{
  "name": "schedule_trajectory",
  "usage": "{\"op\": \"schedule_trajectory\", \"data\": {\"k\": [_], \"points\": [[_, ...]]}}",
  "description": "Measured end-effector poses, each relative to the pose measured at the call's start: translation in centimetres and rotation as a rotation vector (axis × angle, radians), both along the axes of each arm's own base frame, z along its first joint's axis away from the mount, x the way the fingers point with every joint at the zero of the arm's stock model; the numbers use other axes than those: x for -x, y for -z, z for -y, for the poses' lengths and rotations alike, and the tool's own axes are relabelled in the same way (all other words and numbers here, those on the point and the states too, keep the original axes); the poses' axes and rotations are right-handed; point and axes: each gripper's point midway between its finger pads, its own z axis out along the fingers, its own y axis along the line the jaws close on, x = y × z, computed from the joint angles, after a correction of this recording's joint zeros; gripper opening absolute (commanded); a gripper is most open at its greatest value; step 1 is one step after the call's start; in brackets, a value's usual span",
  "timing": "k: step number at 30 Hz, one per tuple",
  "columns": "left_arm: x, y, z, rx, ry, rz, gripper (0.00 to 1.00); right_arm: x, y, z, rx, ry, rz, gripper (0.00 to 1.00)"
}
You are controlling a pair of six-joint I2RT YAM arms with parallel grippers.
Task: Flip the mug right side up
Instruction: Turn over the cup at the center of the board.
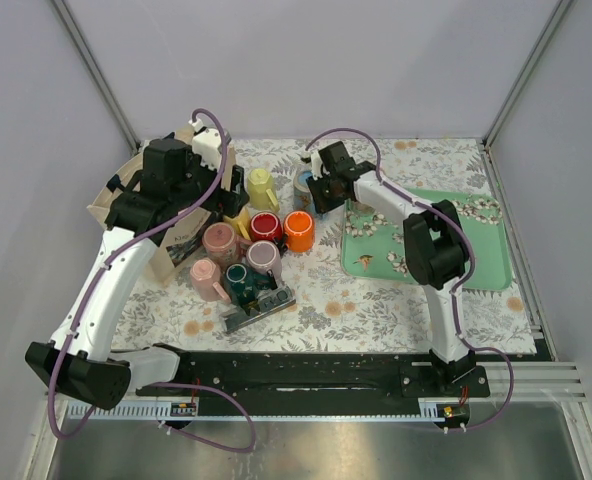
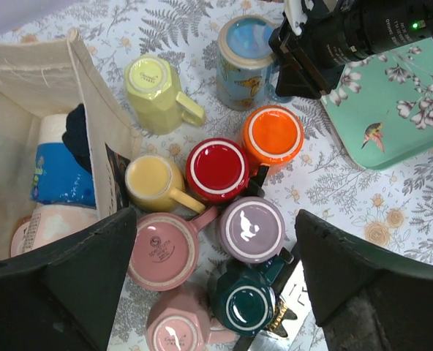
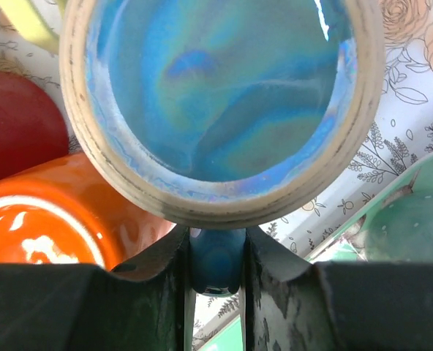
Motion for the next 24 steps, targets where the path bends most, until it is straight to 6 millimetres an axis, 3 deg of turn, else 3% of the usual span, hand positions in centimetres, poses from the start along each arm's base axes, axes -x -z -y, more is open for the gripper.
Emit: {"op": "schedule_trajectory", "data": {"k": [3, 6, 13, 19, 24], "points": [[-0.6, -0.3, 0.3, 0.01, 0.014, 0.04, 0.92, 0.1, -1.0, -0.2, -0.032, -0.037, -0.009, 0.0], [-1.1, -0.2, 0.8, 0.007, 0.045, 0.113, 0.93, 0.3, -3.3, 0.0, -0.086, -0.058, -0.008, 0.0], [0.1, 0.0, 2.6, -0.097, 0.203, 0.405, 0.94, 0.5, -13.7, 2.2, -0.318, -0.044, 0.076, 0.0], [0.7, 0.4, 4.8, -0.24, 0.346, 0.713, 0.96, 3.7, -21.5, 2.9, -0.594, -0.117, 0.034, 0.0], [-0.2, -0.5, 6.6, -0.391, 0.399, 1.026, 0.95, 8.5, -23.9, 0.9, -0.788, -0.252, -0.133, 0.0]]}}
